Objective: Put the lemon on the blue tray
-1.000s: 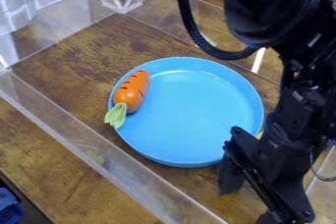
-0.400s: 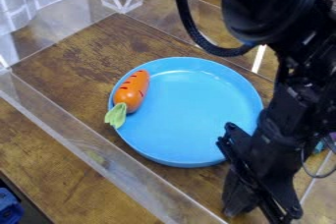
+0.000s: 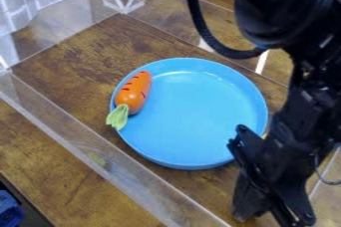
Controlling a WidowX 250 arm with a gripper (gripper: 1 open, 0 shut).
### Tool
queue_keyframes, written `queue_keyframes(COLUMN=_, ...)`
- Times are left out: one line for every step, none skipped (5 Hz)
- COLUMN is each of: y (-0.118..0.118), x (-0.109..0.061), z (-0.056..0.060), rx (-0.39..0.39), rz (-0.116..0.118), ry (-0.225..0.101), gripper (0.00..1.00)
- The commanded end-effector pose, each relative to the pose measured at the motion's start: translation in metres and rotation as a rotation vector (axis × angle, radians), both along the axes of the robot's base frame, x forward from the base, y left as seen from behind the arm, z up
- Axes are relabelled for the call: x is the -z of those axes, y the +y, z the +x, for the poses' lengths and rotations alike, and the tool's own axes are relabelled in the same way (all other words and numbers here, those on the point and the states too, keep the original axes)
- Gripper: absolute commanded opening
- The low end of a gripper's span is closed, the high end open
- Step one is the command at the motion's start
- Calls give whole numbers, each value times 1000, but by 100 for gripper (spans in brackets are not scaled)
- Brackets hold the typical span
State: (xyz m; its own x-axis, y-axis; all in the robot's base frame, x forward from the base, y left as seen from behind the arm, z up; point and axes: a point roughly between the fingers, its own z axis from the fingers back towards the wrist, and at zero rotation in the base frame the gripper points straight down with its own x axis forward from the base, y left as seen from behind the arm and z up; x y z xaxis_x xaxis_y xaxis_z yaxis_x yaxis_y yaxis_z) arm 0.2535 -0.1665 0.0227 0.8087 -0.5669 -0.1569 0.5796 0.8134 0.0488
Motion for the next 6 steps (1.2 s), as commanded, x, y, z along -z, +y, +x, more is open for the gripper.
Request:
queue_keyframes(y=-12, x=-30, z=15, rx=-27, rz=-35, ry=-74, gripper=0)
queue_keyframes(y=-14, x=-29, z=20, rx=-66, rz=-29, ry=-73, gripper=100)
queue_keyframes(y=-15, x=-26, z=21, rx=-53, rz=-31, ry=-67, gripper=100)
queue_keyframes(y=-16, x=-36, z=20, rx=-78, rz=-30, ry=-64, gripper=0)
queue_keyframes(y=-16, x=-56, z=17, rx=-95, rz=-23, ry=-71, gripper=0)
queue_keyframes(y=-16, x=-92, z=11, rx=-102, rz=-19, ry=-100, gripper=0)
